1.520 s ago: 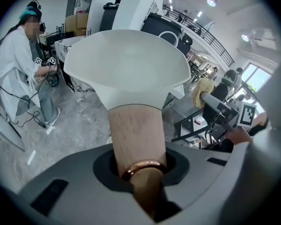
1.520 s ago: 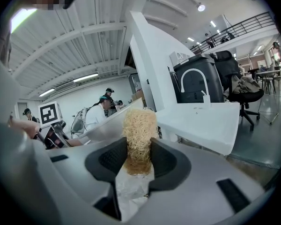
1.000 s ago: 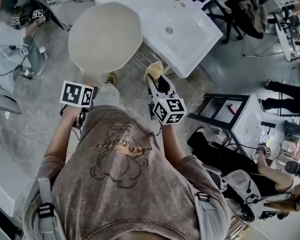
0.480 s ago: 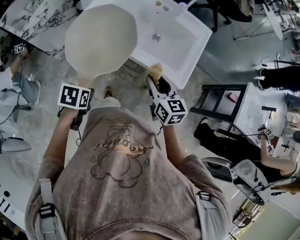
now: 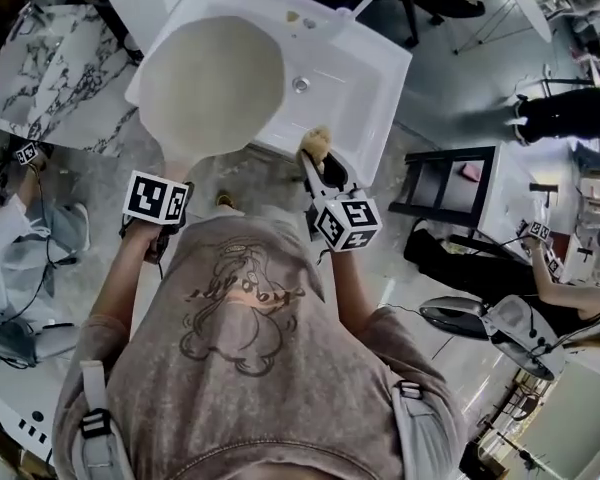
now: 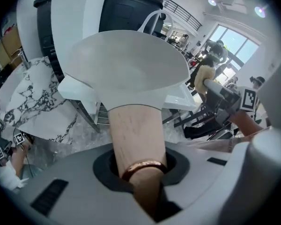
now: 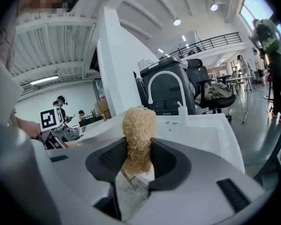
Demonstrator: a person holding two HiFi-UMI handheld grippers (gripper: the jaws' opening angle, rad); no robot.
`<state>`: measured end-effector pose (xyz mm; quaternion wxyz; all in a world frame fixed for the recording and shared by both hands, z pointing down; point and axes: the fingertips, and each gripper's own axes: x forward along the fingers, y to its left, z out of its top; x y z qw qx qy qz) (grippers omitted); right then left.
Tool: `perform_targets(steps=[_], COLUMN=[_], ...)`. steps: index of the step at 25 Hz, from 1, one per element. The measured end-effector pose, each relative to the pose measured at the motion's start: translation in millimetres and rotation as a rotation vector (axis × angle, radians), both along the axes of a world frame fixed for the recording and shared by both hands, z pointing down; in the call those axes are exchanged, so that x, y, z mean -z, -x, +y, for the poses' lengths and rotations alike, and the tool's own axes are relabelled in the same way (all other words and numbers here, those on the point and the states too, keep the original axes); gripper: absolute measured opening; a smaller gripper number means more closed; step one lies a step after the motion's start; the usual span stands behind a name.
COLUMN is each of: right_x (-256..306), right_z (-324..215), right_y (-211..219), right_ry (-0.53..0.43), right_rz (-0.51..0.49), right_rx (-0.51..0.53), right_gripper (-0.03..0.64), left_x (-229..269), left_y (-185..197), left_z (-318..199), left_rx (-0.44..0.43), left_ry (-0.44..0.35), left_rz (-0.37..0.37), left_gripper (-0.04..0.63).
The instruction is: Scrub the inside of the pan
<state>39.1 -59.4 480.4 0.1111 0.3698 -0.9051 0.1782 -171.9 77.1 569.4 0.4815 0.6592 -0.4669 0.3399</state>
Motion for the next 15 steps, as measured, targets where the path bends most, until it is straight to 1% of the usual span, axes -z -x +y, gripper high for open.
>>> perform_targets(steps=[4, 8, 10, 15], right_x=[3.2, 6.7, 6.6, 9.6], right_z=[-5.6, -10.4, -15.9, -36.5], right_y=[-13.4, -36.8, -48.2, -61.5], right_ry=[0.005, 0.005, 0.003, -0.010], right_rz=[0.001, 0.002, -0.005, -0.003], right_rx=[-0.062, -0.126, -0.153, -0.164], right_gripper=[0.156, 0.156, 0.156, 0.156], left_x=[0.9, 1.6, 1.2, -0.2], left_y=[-1.1, -15.5, -22.5, -34.6], left_z=[-14.8, -29.4, -38.0, -59.3], left_rx=[-0.070, -0.124, -0.147, -0.186], left_ry=[0.015, 0.027, 0.028, 0.033], left_rz=[-0.002, 0.021, 0.021, 0.023], left_gripper=[0.091, 0.091, 0.091, 0.091])
